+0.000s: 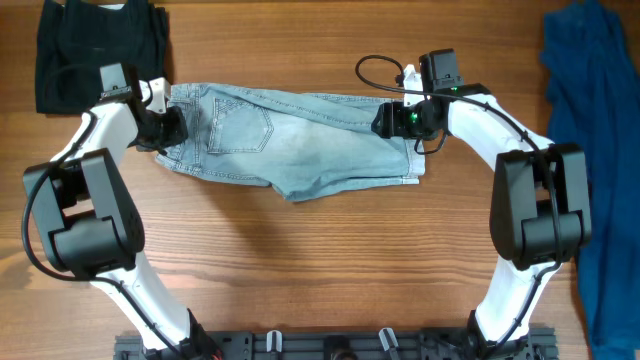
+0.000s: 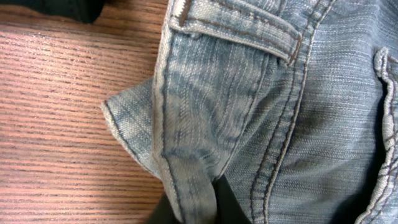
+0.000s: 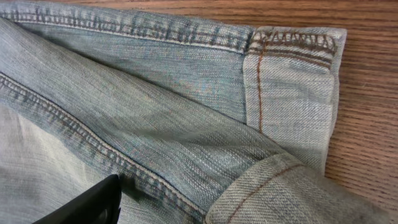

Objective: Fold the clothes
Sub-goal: 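Lift the leg end with the right gripper, fold toward the left gripper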

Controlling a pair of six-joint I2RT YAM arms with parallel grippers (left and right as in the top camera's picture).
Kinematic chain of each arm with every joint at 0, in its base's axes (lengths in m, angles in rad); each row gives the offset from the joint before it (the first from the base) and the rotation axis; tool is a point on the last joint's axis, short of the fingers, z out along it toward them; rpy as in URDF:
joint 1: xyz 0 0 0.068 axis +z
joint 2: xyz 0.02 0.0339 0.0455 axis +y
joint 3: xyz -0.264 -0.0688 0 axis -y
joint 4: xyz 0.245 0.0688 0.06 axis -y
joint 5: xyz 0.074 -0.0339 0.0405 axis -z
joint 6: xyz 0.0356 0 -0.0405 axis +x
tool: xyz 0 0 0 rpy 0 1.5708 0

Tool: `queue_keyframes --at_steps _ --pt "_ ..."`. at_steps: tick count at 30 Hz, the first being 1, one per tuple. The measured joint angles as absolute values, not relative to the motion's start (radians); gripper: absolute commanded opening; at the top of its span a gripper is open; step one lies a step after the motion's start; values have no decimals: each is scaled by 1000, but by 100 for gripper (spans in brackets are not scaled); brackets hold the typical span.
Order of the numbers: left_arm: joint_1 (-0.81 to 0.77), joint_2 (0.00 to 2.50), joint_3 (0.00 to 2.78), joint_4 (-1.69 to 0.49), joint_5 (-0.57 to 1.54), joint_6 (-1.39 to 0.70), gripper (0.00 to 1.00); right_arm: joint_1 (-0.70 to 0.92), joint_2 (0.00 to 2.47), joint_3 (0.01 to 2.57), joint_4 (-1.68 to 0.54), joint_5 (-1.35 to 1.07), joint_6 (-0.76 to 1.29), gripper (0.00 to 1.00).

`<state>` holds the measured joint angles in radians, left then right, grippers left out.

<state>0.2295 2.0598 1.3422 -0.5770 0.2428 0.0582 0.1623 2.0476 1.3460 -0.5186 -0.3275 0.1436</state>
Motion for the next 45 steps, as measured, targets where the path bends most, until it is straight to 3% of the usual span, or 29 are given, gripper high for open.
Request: queue_keyframes --at_steps 4,7,12,15,17,27,35,45 --pt "245 2049 1338 -609 262 -4 4 161 2046 1350 -530 -339 145 68" --pt "250 2003 1314 -682 255 -29 4 159 2017 1350 -565 -383 154 60" --pt "250 1805 1289 -765 244 -44 4 159 1899 1351 -591 -419 178 33" --pt "250 1694 1298 -811 236 -43 4 159 1898 1352 -612 -423 191 10" --pt "250 1657 1331 -850 233 -43 4 159 1899 1353 -616 -427 189 4" --pt "186 1651 1531 -927 214 -28 4 163 1942 1343 -544 -485 197 4" --pt "-60 1651 1532 -851 215 -97 4 216 2094 1338 -484 -543 224 4" --pt "-331 1691 1538 -791 209 -280 4 215 2115 1337 -476 -564 257 4"
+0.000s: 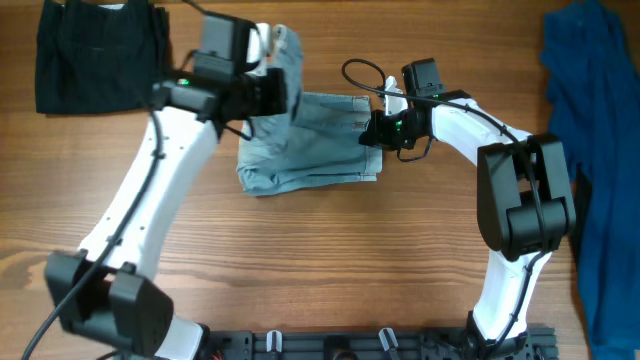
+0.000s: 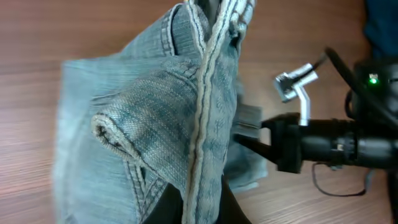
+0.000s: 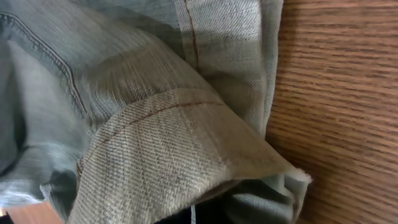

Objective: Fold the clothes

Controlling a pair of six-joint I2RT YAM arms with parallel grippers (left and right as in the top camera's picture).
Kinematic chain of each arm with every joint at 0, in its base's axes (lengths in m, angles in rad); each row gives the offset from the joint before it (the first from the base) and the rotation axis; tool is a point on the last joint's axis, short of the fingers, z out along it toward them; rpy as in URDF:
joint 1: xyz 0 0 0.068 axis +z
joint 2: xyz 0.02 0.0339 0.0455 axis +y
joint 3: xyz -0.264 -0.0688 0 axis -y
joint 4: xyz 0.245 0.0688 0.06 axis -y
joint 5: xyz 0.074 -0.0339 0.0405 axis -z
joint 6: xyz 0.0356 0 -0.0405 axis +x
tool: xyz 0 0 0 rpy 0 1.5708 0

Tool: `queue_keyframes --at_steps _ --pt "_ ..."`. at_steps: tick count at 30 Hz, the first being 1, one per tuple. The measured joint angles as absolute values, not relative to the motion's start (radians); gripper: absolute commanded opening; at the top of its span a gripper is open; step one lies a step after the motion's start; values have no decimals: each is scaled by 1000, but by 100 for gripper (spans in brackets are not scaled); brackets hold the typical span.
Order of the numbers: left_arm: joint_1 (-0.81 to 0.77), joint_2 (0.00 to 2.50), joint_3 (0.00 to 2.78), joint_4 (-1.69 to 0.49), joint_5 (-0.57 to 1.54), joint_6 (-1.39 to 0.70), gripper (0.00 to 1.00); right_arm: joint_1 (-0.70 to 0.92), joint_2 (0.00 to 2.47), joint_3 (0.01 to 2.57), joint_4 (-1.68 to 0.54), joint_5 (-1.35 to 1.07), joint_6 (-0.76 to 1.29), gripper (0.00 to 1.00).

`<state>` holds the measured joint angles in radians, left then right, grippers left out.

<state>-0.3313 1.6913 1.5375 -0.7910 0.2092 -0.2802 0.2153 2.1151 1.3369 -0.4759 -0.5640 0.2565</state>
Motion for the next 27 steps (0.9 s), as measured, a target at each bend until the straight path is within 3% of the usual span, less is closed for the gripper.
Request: queue_keyframes --at_steps 12,13,14,15,16,27 --pt "-438 1943 1544 -737 217 -431 7 142 2042 1340 -423 -717 288 7" --pt "-438 1945 1544 -733 218 -432 15 123 2006 1341 -416 -727 294 8" --pt "-438 1947 1544 -731 219 -433 40 105 1968 1345 -413 -733 297 8" --pt "-440 1948 1544 -728 219 -440 91 73 1905 1354 -408 -741 302 9" --pt "-445 1949 1544 -716 219 -447 100 26 1819 1375 -402 -749 309 9" --pt "-490 1949 1545 -732 163 -426 100 -42 1758 1389 -538 -713 266 21"
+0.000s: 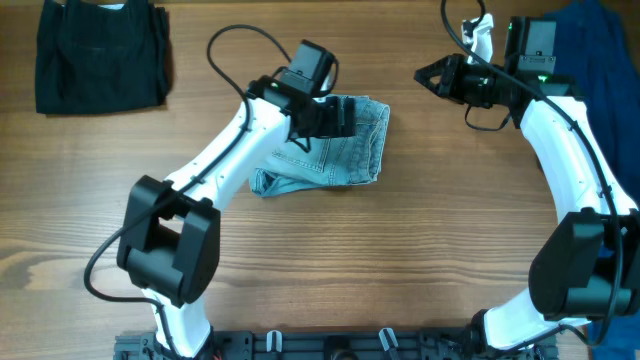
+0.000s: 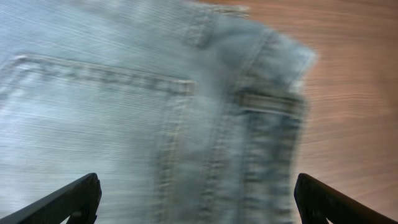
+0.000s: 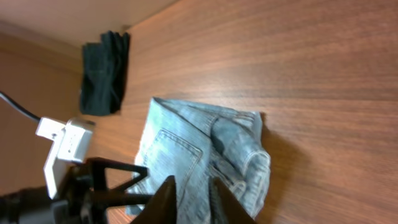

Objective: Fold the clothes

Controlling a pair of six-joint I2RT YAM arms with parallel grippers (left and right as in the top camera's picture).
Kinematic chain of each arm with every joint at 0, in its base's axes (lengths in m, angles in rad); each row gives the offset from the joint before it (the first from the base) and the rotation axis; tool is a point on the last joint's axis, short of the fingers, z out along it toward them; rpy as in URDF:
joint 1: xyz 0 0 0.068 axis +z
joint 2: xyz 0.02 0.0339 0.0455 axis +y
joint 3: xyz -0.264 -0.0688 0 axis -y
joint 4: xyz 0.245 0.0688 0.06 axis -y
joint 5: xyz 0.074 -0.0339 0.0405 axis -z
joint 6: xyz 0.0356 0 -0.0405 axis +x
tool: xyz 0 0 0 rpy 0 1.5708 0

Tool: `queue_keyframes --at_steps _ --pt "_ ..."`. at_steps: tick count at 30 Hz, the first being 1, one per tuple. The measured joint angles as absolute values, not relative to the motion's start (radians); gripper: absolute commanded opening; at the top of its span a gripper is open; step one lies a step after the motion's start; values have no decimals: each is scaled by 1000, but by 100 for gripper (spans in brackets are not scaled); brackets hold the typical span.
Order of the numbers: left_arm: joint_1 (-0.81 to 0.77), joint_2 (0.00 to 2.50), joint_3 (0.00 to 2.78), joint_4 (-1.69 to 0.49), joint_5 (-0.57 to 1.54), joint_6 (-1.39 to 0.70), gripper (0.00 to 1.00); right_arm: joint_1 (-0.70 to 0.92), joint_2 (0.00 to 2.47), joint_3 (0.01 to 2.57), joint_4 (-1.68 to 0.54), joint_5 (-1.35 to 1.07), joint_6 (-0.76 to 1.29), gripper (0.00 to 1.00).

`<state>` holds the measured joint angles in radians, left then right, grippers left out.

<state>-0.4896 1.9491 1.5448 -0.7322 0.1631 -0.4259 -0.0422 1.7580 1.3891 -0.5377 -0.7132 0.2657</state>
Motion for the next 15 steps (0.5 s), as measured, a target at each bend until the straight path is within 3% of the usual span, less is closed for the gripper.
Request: queue_keyframes --at_steps 7,15 --pt "-378 1950 1547 -979 124 -262 100 -42 1758 1389 -544 -668 236 25" --pt "-329 1960 1382 -911 137 -213 100 -42 1758 1389 -544 -645 229 29"
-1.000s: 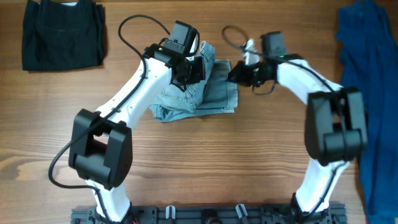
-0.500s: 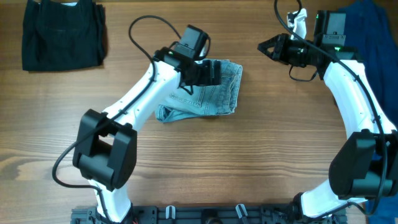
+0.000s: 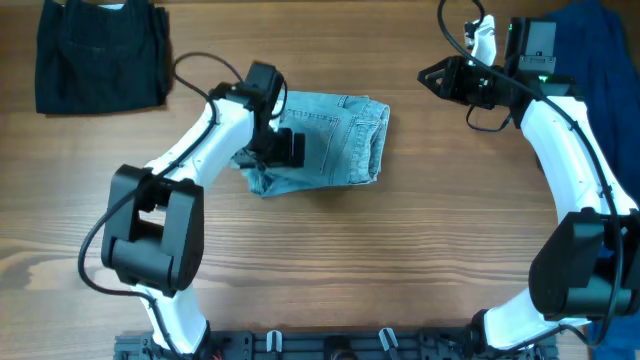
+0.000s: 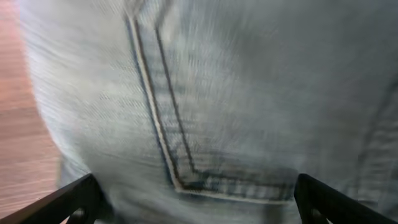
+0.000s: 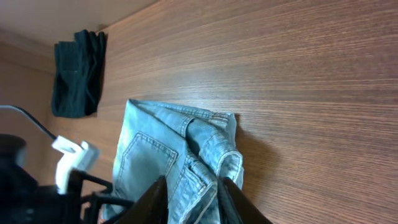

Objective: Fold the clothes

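The light blue denim shorts [image 3: 335, 140] lie folded into a compact rectangle at the middle of the table. My left gripper [image 3: 287, 148] hovers low over their left half, jaws wide open. In the left wrist view, blurred denim [image 4: 217, 93] and a pocket seam fill the frame between the two fingertips [image 4: 74, 199]. My right gripper [image 3: 428, 75] is raised at the back right, well clear of the shorts, open and empty. Its wrist view shows the shorts [image 5: 180, 155] far below, past its fingers [image 5: 155, 199].
A folded black garment [image 3: 100, 55] lies at the back left corner. A crumpled dark blue garment [image 3: 590, 150] runs along the right edge of the table. Bare wood [image 3: 330, 260] stretches in front of the shorts.
My left gripper has moved from the right-middle of the folded shorts to their left half, still open. The right arm has barely moved, with its jaws slightly wider.
The shorts lay spread out, my left gripper shut on the waist end and my right at the hem end. Then the left held the waist end up over the middle. Then the shorts lay folded, both grippers open, the right one withdrawn to the back right.
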Controlling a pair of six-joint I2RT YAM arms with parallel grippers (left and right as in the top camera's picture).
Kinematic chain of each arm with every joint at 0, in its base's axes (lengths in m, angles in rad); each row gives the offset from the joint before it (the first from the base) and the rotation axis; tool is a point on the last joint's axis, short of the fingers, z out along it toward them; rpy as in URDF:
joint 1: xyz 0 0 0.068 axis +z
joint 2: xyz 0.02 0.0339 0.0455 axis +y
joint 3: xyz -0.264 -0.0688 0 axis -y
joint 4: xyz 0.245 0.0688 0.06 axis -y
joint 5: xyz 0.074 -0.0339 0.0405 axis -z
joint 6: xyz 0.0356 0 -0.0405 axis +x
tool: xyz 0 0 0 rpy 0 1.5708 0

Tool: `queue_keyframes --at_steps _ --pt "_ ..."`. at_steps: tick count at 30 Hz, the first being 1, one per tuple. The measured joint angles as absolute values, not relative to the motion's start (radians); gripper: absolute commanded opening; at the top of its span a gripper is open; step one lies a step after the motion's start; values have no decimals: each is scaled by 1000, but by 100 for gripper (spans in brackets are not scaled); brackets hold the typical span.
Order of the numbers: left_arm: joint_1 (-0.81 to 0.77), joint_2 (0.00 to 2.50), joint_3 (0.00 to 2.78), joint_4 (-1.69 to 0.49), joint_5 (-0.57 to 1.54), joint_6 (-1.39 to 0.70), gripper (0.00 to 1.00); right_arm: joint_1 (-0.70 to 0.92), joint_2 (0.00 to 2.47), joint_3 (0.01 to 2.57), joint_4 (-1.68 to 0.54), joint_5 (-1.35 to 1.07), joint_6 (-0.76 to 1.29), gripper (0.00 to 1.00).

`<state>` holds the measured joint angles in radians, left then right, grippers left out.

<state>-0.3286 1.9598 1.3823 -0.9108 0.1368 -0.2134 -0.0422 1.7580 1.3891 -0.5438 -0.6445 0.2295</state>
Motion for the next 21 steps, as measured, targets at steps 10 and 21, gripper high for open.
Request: queue_keyframes --at_steps 10,21 --pt "-313 1929 1186 -511 31 -192 100 -42 1758 1389 -546 -618 229 29" --pt "-120 2045 1147 57 -63 97 100 -42 1758 1388 -562 -597 229 29"
